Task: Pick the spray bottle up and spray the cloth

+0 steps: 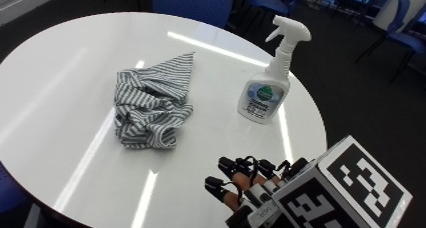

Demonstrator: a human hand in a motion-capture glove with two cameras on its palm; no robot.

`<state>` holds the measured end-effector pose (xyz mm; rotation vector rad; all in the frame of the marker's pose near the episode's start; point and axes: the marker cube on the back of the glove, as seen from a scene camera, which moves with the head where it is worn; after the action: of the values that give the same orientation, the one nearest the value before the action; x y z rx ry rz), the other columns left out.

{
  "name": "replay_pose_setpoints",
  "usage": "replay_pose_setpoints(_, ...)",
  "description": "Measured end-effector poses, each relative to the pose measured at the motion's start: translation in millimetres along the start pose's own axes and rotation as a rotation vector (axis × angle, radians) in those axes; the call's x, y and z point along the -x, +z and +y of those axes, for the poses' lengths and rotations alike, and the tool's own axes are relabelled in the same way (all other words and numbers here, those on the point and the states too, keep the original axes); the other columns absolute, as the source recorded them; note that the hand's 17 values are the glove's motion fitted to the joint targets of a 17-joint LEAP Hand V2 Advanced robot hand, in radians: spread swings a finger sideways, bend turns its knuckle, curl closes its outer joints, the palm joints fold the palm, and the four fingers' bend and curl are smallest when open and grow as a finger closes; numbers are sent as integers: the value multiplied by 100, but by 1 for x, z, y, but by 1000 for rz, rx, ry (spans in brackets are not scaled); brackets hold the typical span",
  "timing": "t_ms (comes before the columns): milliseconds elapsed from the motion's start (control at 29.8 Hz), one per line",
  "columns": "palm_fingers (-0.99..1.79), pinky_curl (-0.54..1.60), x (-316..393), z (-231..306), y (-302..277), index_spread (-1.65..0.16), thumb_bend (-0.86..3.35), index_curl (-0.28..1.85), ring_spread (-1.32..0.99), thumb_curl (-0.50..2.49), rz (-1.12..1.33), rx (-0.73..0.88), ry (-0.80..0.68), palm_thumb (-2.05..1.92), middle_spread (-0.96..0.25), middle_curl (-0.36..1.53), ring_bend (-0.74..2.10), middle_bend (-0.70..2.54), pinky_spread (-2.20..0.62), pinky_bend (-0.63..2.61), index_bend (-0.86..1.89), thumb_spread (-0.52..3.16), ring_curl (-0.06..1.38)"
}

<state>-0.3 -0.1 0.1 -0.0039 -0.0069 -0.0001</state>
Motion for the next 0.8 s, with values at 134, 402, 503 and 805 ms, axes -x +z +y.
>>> replay_pose_setpoints(134, 52, 11, 0, 0, 0, -29, 18, 13, -1, 7, -11, 2, 1, 30, -2, 10, 34, 24, 15, 30, 22, 63, 13)
replay_pose_setpoints(402, 51, 18, -1, -2, 1, -38, 15, 21, -2, 12, -1, -3, 0, 33, -2, 17, 33, 22, 21, 28, 19, 94, 18)
replay_pose_setpoints(503, 51, 19, -4, -6, 3, -40, 14, 22, -1, 13, -5, -2, 4, 33, -2, 18, 33, 21, 22, 27, 18, 101, 19)
replay_pose_setpoints(805, 52, 23, -27, -25, 7, -42, 10, 25, -1, 16, -27, -48, 62, 36, -2, 23, 32, 19, 24, 26, 17, 111, 22)
